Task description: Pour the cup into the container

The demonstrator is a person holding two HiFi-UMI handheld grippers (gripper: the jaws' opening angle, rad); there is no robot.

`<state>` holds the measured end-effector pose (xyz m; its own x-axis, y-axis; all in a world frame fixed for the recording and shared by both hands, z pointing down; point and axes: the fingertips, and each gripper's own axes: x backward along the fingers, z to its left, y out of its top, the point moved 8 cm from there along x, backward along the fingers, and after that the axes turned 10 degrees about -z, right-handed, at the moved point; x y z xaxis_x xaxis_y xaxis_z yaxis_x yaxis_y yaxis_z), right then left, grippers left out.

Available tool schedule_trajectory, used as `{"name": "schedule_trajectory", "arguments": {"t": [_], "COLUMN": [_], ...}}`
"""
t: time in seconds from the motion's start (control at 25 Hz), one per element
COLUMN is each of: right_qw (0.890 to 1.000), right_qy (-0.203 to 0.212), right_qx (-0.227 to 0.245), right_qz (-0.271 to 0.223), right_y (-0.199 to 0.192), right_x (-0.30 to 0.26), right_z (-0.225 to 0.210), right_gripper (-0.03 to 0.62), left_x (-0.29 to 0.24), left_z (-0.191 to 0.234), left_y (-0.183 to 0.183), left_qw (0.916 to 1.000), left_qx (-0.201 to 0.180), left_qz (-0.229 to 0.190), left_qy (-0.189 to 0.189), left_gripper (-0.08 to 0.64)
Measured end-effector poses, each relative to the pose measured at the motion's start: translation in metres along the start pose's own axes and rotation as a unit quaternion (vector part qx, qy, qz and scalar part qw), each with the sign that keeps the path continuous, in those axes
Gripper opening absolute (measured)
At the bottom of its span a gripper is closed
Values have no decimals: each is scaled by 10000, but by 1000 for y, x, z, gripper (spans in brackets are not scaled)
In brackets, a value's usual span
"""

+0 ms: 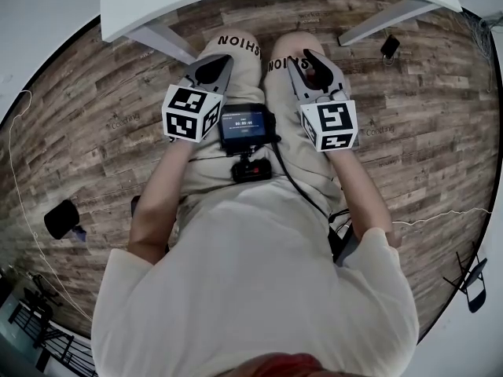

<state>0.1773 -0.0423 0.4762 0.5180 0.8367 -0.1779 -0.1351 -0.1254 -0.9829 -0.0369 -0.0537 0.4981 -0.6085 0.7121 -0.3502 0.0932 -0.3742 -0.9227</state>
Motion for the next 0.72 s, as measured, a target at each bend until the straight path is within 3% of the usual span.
{"name": "schedule_trajectory", "arguments": {"t": [0.72], "right_qw": [10000], "right_qy": [2], "right_qx": [9], "right_qz": [-6], "right_y": [2], "right_x": [-3], "right_z": [1], "right_gripper": [138], "left_x": [1], "left_z": [2], "left_y": [2], "left_qw": [10000], "left_qx": [-9], "left_qz": [0], "left_qy": [-1], "left_gripper": [11]}}
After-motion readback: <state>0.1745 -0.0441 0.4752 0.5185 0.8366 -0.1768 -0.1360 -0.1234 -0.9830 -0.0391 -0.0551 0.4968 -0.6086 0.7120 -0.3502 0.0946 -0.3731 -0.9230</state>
